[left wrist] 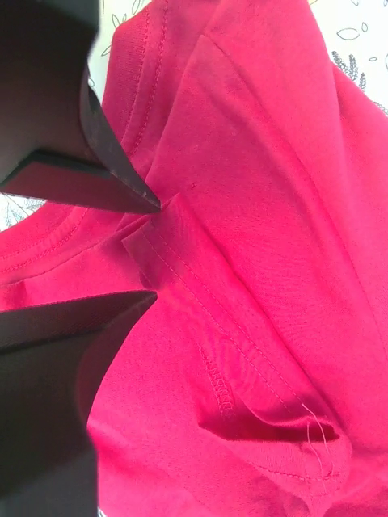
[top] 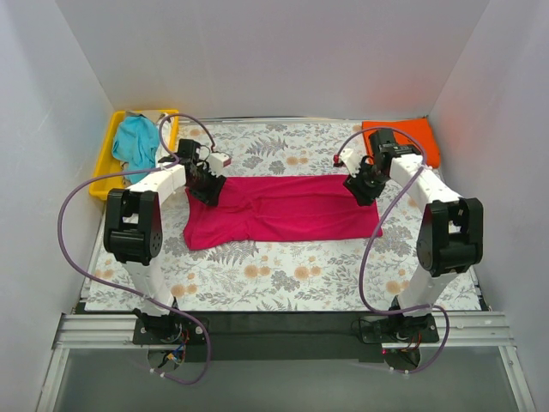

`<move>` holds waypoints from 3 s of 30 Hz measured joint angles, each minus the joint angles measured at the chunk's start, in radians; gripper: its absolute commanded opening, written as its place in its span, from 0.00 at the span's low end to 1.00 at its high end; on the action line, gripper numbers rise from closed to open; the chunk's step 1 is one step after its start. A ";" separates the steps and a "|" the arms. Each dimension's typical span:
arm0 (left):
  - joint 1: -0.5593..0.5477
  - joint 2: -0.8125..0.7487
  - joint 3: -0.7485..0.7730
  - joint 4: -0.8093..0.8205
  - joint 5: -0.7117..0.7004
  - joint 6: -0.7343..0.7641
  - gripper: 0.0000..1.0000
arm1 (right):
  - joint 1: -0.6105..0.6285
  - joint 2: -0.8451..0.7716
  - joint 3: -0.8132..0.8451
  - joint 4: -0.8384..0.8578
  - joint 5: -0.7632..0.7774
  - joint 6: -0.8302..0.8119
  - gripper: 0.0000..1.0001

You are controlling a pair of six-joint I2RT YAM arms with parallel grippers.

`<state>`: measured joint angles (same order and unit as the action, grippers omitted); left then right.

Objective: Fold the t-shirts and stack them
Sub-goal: Fold the tshirt

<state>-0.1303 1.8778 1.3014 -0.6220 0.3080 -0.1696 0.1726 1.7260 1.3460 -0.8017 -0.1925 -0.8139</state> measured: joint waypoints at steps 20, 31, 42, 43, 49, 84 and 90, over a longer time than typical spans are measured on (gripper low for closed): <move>0.128 -0.038 -0.002 0.023 0.218 -0.333 0.27 | 0.435 0.561 0.718 0.282 -0.302 0.583 0.37; 0.157 -0.034 -0.052 0.075 0.224 -0.442 0.29 | 0.479 0.626 0.671 0.350 -0.350 0.666 0.45; 0.157 0.002 -0.052 0.081 0.224 -0.478 0.28 | 0.501 0.673 0.671 0.364 -0.372 0.683 0.44; 0.157 0.003 -0.052 0.082 0.224 -0.480 0.28 | 0.505 0.673 0.669 0.364 -0.374 0.683 0.43; 0.157 0.022 -0.052 0.083 0.223 -0.483 0.28 | 0.525 0.673 0.667 0.365 -0.388 0.684 0.38; 0.154 0.084 0.171 0.034 0.220 -0.505 0.00 | 0.435 0.653 0.610 0.457 -0.453 0.754 0.01; 0.154 0.132 0.209 0.024 0.220 -0.516 0.10 | 0.426 0.653 0.610 0.473 -0.465 0.780 0.11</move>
<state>0.0235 2.0098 1.5105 -0.5983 0.5278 -0.6857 0.5983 2.3795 1.9556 -0.3283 -0.6575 -0.0334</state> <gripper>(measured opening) 0.017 0.026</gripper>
